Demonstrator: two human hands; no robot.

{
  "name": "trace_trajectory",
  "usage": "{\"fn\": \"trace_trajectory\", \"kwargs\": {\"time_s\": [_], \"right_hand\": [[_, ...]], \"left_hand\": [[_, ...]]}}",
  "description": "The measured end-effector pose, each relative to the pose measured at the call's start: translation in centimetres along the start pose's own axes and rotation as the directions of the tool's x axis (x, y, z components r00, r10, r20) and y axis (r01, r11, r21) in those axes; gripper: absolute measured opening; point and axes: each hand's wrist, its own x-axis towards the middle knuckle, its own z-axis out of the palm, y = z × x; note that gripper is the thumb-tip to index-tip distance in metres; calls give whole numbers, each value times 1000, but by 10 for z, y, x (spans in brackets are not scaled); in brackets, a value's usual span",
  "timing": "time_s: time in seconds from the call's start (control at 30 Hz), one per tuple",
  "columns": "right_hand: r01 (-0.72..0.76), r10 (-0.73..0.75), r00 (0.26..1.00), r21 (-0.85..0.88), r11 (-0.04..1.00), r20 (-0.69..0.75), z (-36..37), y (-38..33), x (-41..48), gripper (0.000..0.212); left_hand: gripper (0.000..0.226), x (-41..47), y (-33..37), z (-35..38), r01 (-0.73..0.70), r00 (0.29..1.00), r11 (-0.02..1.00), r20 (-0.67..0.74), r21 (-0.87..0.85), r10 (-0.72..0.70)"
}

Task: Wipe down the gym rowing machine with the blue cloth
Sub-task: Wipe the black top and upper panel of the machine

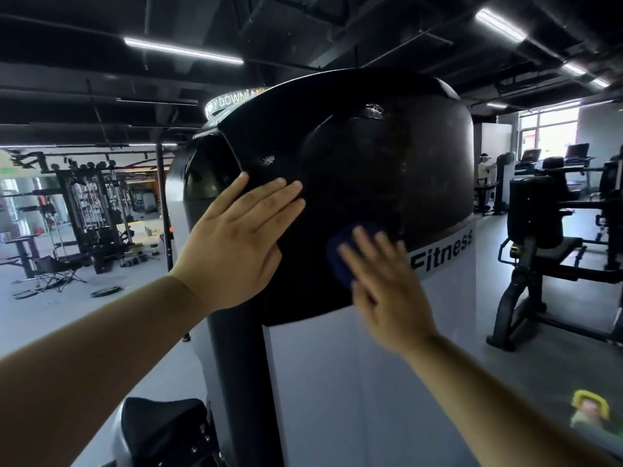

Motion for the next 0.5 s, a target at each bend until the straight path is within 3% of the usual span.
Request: {"fn": "trace_trajectory", "kwargs": {"time_s": [0.03, 0.07, 0.1, 0.13, 0.17, 0.23, 0.27, 0.3, 0.33, 0.37, 0.4, 0.43, 0.5], "right_hand": [[-239, 245, 968, 111, 965, -46, -3, 9, 9, 59], [-472, 499, 865, 248, 846, -57, -5, 11, 20, 59], [-609, 655, 754, 330, 721, -38, -4, 5, 31, 61], [-647, 697, 717, 352, 676, -21, -4, -6, 37, 62], [-586, 623, 781, 306, 751, -34, -2, -14, 37, 62], [-182, 187, 982, 174, 968, -10, 0, -14, 18, 59], [82, -85, 996, 105, 991, 31, -1, 1, 8, 57], [261, -266, 960, 71, 963, 81, -6, 23, 5, 55], [331, -334, 936, 49, 942, 111, -10, 46, 6, 54], [290, -293, 952, 48, 956, 89, -13, 66, 12, 54], [144, -149, 988, 94, 985, 46, -18, 80, 21, 54], [-88, 87, 996, 180, 980, 10, -22, 88, 35, 55], [-520, 547, 836, 386, 762, 47, -29, 75, 66, 58]], "left_hand": [[52, 2, 3, 1, 7, 1000, 1000, 14, 5, -7], [53, 4, 7, 3, 20, 1000, 1000, 23, 6, -20], [54, 8, 12, 4, 42, 999, 999, 25, 5, -42], [54, 14, 16, 5, 69, 997, 998, 22, 5, -69], [54, 20, 20, 6, 93, 995, 996, 19, 4, -93], [54, 32, 27, 8, 125, 992, 992, 17, 10, -125], [54, 38, 31, 9, 134, 991, 991, 23, 20, -134], [55, 43, 35, 10, 144, 989, 989, 35, 33, -145], [55, 46, 38, 11, 158, 986, 986, 50, 48, -161], [56, 49, 42, 12, 178, 981, 982, 63, 63, -182], [57, 52, 45, 12, 201, 976, 976, 73, 78, -207], [57, 53, 48, 13, 226, 969, 970, 79, 94, -233], [58, 55, 51, 14, 279, 954, 952, 77, 126, -290]]}}
